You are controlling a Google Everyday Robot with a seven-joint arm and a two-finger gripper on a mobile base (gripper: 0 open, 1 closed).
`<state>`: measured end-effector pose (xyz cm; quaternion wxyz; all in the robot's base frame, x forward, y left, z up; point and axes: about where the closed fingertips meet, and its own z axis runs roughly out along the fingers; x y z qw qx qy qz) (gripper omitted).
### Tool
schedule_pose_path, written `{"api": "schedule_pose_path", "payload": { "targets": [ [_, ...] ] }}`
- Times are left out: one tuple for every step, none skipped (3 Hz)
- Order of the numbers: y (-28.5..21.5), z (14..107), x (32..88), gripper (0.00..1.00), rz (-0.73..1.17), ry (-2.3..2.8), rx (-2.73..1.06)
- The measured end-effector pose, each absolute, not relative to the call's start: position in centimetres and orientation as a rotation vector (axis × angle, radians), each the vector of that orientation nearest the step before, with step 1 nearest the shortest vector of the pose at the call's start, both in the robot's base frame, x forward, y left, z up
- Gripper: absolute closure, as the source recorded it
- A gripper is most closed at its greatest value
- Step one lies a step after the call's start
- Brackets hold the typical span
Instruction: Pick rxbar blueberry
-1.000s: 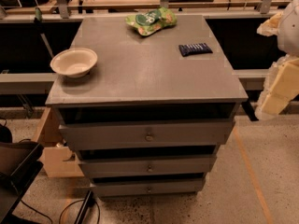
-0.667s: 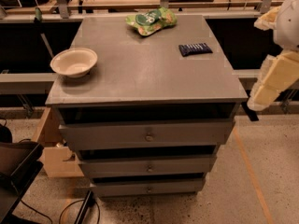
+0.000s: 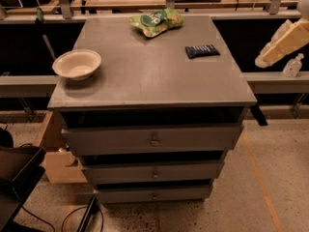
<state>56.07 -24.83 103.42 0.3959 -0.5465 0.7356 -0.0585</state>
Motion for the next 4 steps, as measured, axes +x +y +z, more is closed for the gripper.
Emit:
{"api": "schedule_pose_path", "payload": {
  "targets": [
    [-27.3, 103.1, 62.0, 0.00, -0.069, 1.799, -1.278],
    [-29.4, 101.4, 67.1, 0.00, 0.011, 1.832, -1.184],
    [-30.4, 103.1, 68.1, 0.00, -0.018, 1.802, -1.157],
    [-30.3, 102.7, 68.5, 0.00, -0.009, 1.801, -1.140]
  ]
}}
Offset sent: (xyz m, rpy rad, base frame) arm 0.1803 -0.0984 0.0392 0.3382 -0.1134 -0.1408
